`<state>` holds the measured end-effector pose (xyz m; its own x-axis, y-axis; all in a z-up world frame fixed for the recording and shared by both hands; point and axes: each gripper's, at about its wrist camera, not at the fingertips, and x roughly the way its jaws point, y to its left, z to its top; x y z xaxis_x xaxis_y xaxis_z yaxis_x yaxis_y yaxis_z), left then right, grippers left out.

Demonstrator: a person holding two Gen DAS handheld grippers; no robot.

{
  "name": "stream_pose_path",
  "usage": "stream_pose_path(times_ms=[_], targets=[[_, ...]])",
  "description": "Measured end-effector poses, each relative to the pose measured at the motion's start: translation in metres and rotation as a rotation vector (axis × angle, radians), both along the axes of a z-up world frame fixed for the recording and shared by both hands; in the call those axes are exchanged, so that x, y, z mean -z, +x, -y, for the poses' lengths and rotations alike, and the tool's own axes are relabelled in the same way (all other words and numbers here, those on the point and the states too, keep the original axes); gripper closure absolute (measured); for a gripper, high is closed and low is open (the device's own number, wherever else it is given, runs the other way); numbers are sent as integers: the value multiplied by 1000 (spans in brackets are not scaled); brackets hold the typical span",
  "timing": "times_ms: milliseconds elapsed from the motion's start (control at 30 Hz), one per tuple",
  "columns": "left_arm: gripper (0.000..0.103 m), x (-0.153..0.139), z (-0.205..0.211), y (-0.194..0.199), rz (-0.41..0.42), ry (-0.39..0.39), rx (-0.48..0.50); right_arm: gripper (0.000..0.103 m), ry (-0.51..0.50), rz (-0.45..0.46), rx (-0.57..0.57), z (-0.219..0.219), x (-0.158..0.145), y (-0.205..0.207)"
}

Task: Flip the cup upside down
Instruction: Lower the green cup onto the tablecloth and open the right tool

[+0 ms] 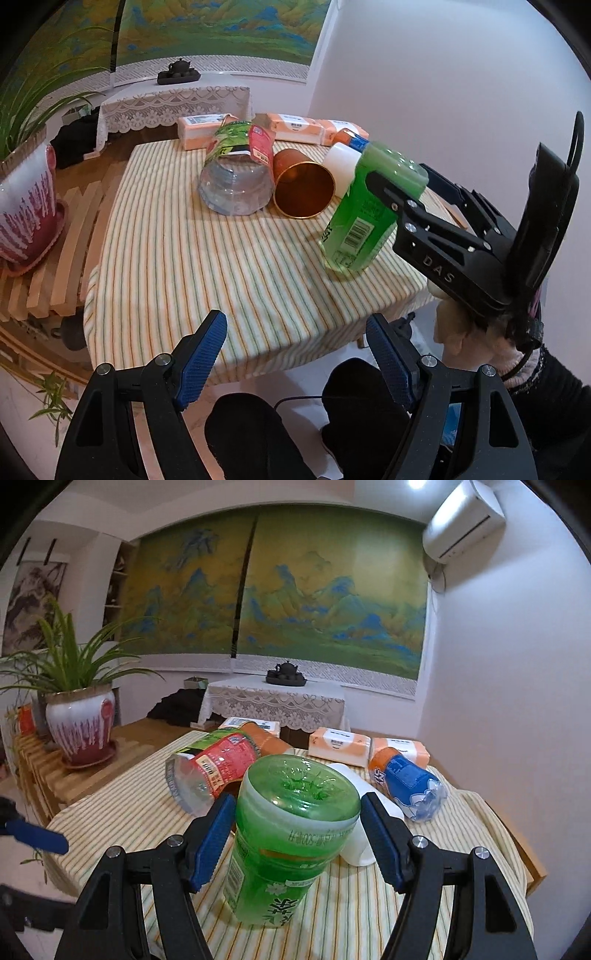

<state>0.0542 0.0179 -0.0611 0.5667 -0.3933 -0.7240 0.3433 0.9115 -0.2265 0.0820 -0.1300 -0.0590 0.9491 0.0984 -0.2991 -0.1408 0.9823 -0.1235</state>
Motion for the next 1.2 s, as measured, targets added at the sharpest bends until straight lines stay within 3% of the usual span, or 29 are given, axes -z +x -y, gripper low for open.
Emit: stream_pose_path(times_ms=[300,433,633,1033,1200], targets=[[22,-1,-2,-1,9,6,-7,35,38,-30,-60,-3,-3,-4],[22,-2,-1,-3,17,11,-6,18,33,-16,-90,-8,-2,-8],[22,-2,-1,-3,24,9,-16,17,40,-19,-101,-10,-5,-10],[22,-28,31,-30,270,77,-104,15,148,-65,15,23,-15,-47],[15,-36,42,-36,340,69,-145,15,161,-69,70,42,-20,-63]])
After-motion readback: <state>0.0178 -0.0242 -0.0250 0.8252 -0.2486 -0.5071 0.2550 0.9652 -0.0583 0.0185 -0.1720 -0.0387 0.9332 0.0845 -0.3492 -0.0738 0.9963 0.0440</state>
